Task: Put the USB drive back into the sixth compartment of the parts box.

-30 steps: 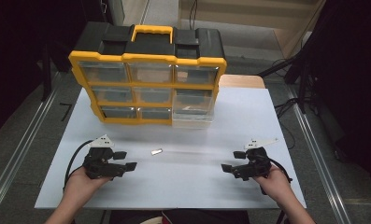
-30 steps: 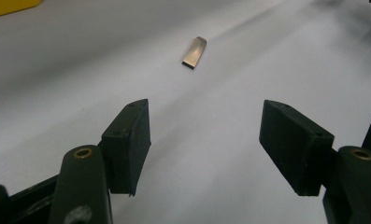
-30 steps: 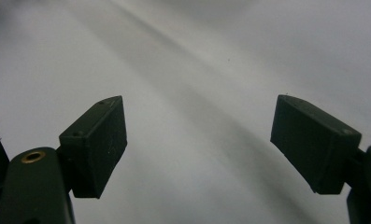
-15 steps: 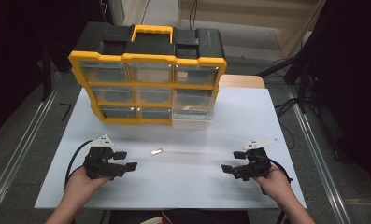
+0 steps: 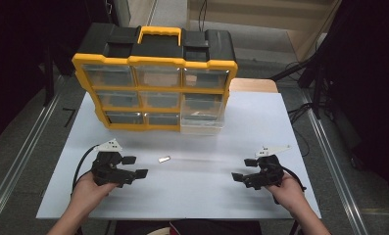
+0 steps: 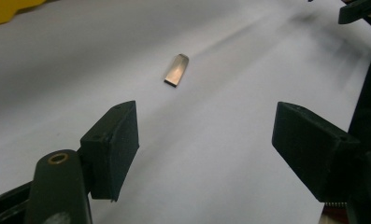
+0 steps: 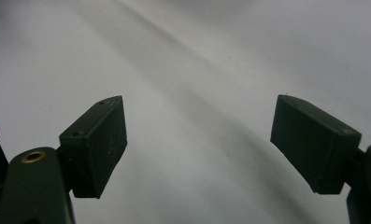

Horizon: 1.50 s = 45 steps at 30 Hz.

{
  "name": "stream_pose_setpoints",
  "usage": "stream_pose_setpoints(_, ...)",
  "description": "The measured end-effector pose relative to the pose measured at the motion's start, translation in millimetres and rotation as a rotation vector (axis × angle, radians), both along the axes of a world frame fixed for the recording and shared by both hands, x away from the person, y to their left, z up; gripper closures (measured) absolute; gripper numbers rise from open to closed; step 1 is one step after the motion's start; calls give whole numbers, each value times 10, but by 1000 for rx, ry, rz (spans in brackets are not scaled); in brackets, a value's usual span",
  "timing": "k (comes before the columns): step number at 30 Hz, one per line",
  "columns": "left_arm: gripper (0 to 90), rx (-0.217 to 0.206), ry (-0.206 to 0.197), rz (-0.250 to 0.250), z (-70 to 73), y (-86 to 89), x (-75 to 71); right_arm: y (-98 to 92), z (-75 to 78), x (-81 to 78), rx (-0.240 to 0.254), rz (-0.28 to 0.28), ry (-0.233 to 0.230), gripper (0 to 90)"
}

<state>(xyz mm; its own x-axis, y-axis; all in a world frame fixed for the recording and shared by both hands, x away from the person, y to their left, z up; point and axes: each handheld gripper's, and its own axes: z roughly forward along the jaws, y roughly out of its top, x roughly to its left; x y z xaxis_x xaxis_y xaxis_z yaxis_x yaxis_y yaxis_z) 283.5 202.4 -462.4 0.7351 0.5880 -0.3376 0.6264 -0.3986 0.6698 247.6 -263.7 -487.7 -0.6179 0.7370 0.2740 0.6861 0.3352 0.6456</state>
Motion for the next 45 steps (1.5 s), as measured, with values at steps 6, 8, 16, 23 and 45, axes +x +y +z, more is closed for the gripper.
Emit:
stream_pose_setpoints(6,203,11,-4,-35,24,-78,57,-1,-2,3,0,-1,0,167)
stream_pose_setpoints(8,172,5,-9,-56,32,-100,73,-4,1,0,-3,0,-4,167)
stream_pose_setpoints(16,0,18,-20,-102,120,-229,171,-11,10,-5,1,0,-9,168)
stream_pose_setpoints(23,2,36,-16,-120,123,-344,270,-16,12,-8,0,-1,-12,167)
stream_pose_setpoints(45,27,93,-38,-144,78,-602,468,-20,12,-8,-7,-2,-12,168)
